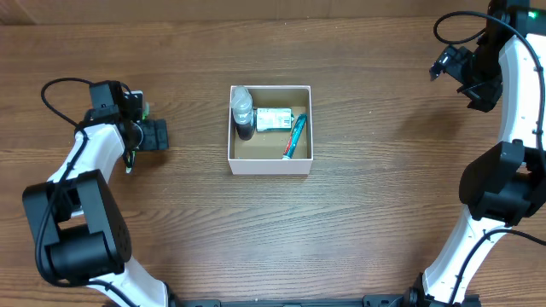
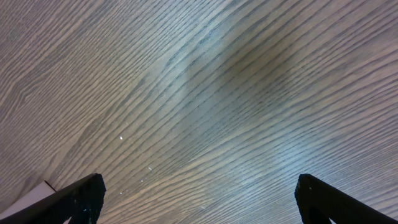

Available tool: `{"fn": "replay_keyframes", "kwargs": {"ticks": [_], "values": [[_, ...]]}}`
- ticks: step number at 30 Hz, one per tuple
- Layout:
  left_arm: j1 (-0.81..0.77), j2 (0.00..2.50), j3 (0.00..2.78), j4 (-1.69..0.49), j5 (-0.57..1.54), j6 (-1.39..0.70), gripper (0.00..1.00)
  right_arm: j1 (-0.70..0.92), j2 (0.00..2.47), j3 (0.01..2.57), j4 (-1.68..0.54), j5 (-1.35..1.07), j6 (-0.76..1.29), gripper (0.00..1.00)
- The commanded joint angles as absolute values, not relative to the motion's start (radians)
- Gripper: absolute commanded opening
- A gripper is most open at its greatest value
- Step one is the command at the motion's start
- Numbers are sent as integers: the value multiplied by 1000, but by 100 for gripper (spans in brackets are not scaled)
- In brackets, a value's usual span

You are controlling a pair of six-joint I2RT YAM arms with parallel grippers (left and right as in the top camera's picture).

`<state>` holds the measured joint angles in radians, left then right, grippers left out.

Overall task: Pack container
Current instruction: 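Grasp the green toothbrush handle with the left gripper and lift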

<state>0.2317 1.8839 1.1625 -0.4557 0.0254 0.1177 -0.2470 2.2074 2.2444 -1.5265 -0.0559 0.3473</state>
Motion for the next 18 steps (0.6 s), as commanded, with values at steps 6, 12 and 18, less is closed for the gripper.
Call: {"fn": "replay_keyframes", "kwargs": {"ticks": [6,12,18], "values": [[239,1979,1148,-440,112,142,89,-244,2167,2266,-1522,-61,356,100],[239,1997,1148,-458,125,142,54,-244,2167,2266,-1522,-61,356,100],[237,1997,1148,-479,124,130,23,-244,2167,2266,-1522,-61,356,100]]}}
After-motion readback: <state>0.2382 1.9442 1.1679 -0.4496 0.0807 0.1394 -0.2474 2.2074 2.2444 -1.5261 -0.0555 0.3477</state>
